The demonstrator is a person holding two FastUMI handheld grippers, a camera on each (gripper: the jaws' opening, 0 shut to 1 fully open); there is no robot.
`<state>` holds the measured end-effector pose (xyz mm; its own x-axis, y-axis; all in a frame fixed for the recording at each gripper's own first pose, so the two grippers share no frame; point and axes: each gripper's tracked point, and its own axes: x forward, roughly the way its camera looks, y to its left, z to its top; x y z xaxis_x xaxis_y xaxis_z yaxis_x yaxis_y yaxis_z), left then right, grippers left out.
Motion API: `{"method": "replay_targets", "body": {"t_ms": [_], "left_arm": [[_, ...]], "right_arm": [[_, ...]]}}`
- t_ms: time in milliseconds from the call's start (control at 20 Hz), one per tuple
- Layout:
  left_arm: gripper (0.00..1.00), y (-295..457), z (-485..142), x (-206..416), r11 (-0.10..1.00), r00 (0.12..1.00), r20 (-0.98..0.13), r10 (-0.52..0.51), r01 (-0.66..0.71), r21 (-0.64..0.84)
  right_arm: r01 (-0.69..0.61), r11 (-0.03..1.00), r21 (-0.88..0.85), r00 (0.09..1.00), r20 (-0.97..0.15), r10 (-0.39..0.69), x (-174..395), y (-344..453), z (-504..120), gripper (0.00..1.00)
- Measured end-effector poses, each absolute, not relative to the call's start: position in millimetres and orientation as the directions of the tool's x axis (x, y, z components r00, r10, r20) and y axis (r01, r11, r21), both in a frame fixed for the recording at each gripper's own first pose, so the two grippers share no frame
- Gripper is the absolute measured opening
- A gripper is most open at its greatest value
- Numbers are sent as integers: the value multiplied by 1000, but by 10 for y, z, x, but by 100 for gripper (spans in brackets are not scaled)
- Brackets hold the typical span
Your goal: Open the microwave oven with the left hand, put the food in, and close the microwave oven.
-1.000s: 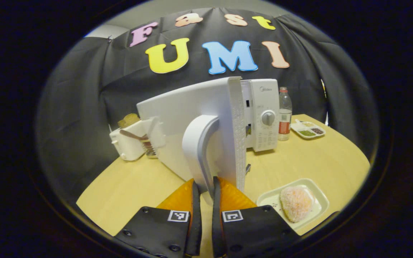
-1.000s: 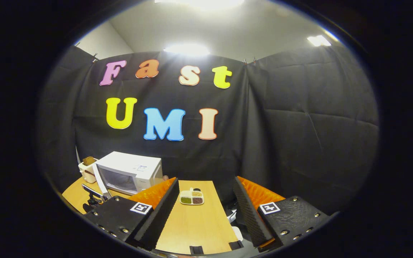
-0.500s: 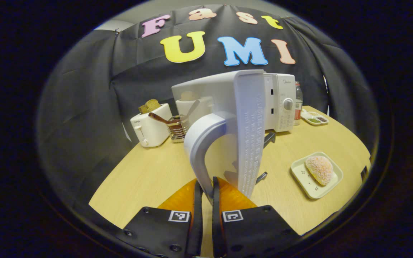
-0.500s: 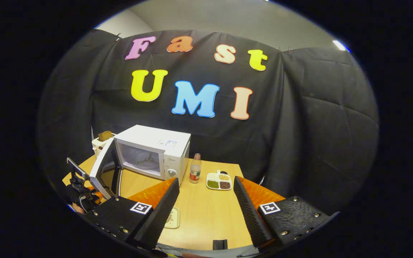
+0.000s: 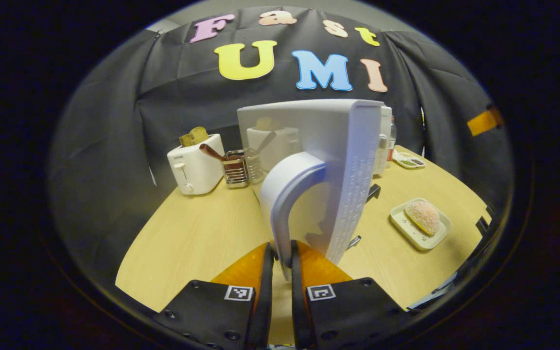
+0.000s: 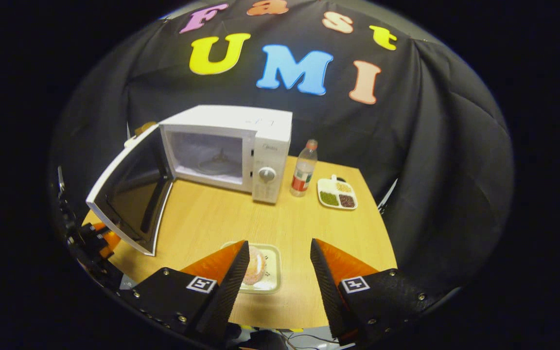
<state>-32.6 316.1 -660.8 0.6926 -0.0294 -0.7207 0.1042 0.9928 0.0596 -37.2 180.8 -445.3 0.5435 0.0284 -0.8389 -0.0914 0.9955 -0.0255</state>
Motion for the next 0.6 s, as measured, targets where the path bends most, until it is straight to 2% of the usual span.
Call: {"method": "replay_targets", "body": {"t_ms": [100,200,400,450,550,600], "left_arm": [[29,3338,-6659,-410,997,672,-740,-14,61,37],[48,3503,-6680,-523,999,654,-757,13,15,30],[57,3731,-6559,-715,997,646,-759,77,-35,71],[59,3775,-6514,-750,995,644,-758,100,-55,85],[72,3867,-6458,-863,987,627,-762,159,-106,119],[72,3906,-6416,-915,982,618,-763,189,-134,135]], "right_arm": [[-92,996,-6,488,-872,40,-429,1887,-4722,77],[-83,996,28,437,-897,61,-543,1993,-4954,76],[-74,993,89,321,-941,108,-639,2138,-5434,76],[-78,993,94,296,-949,113,-648,2151,-5525,79],[-91,991,97,269,-956,118,-596,2165,-5718,76],[-104,991,90,257,-960,114,-571,2165,-5843,76]]}}
